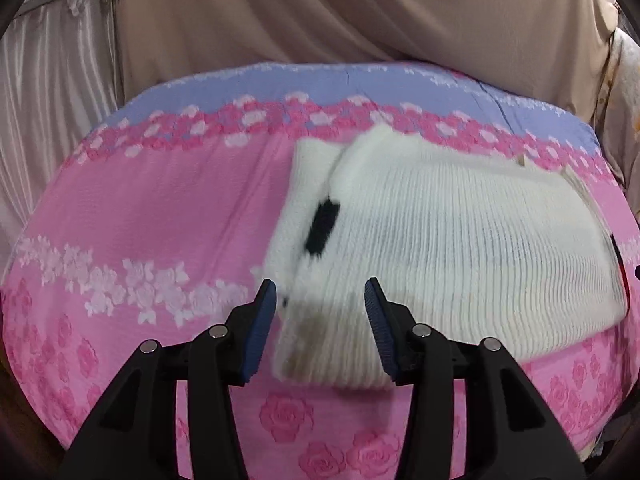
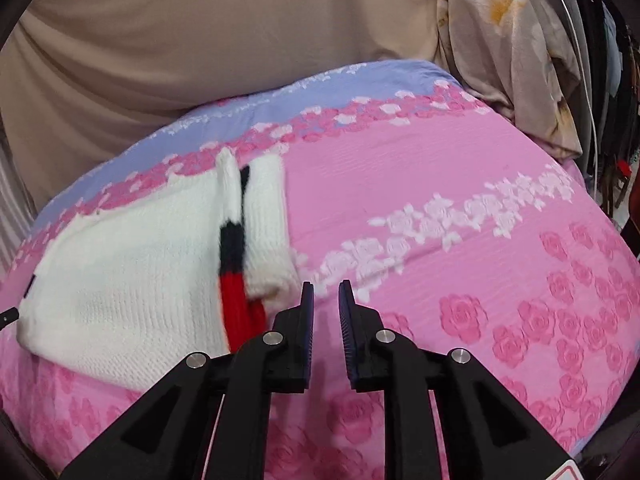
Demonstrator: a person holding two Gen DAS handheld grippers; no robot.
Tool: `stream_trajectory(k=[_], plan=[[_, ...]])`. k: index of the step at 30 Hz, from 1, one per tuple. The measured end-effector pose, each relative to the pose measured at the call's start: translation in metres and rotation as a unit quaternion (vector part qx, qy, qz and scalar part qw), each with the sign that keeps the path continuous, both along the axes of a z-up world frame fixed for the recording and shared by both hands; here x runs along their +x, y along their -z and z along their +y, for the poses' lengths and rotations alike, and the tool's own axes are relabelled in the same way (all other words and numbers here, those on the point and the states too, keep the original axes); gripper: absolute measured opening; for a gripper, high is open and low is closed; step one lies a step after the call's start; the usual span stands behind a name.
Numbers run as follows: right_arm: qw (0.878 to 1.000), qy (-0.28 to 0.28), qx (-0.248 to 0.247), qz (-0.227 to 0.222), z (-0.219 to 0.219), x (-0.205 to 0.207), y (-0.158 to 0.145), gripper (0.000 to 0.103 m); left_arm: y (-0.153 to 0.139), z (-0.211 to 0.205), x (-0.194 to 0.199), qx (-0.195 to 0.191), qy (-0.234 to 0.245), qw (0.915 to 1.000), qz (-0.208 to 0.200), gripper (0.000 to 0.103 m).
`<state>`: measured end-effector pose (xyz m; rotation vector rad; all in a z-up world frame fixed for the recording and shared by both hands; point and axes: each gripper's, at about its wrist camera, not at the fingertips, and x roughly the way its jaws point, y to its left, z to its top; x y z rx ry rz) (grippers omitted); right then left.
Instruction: Fold small clothes
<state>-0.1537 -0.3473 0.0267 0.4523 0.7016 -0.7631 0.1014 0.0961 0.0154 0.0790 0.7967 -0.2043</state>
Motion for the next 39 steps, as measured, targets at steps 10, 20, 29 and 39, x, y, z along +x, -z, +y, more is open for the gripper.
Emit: stream_trajectory(k=[10, 20, 29, 39], plan=[[0.998, -0.056, -0.001, 0.0, -0.038, 0.144, -0.002, 0.046, -0.014, -0.062, 0.124, -0.012, 0.015, 0.9998, 0.001, 0.072], [0.997, -0.062, 0.047, 0.014, -0.061, 0.179, 0.04, 0.008, 0.028, -0.071, 0.186, -0.052, 0.026, 0.996, 0.067, 0.004], [0.998, -0.022, 0.05, 0.041, -0.085, 0.174, 0.056, 0.005, 0.039, -0.062, 0.191, -0.04, 0.004, 0.9983, 0.043, 0.004], [0.993, -0.111, -0.008, -0.026, 0.017, 0.169, -0.006, 0.019, -0.027, -0.084, 0.107, -0.011, 0.025, 0.9974, -0.067, 0.028]])
